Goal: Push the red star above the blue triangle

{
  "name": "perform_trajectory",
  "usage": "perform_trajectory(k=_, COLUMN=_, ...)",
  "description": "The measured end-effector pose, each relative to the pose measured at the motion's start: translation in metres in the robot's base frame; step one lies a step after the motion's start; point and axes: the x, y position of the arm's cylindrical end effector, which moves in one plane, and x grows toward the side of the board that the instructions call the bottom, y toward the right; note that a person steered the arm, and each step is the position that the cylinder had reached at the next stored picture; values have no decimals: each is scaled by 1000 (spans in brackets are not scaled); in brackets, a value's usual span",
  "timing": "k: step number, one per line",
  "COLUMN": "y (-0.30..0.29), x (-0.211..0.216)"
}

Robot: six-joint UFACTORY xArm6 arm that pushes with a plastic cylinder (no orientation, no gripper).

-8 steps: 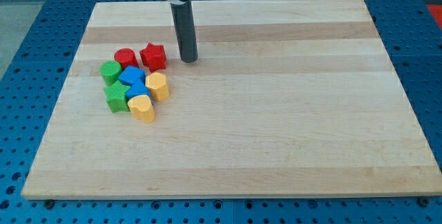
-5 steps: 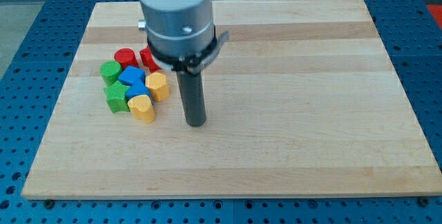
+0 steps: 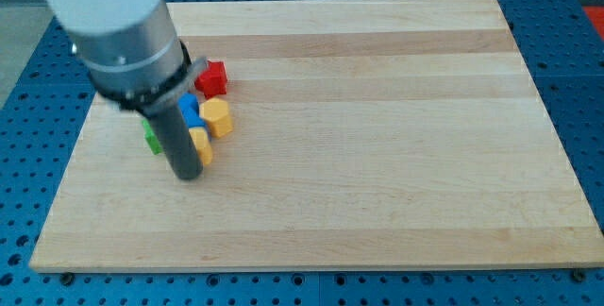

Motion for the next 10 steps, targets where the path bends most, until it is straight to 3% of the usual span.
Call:
perform_trajectory(k=2, y=0, x=-15)
perform_trajectory(k=3, y=15, x=-85)
perform_trajectory(k=5, y=27, x=-152)
perform_trajectory(k=7, y=34, x=-166)
perform_trajectory(k=10, y=-19, x=-194)
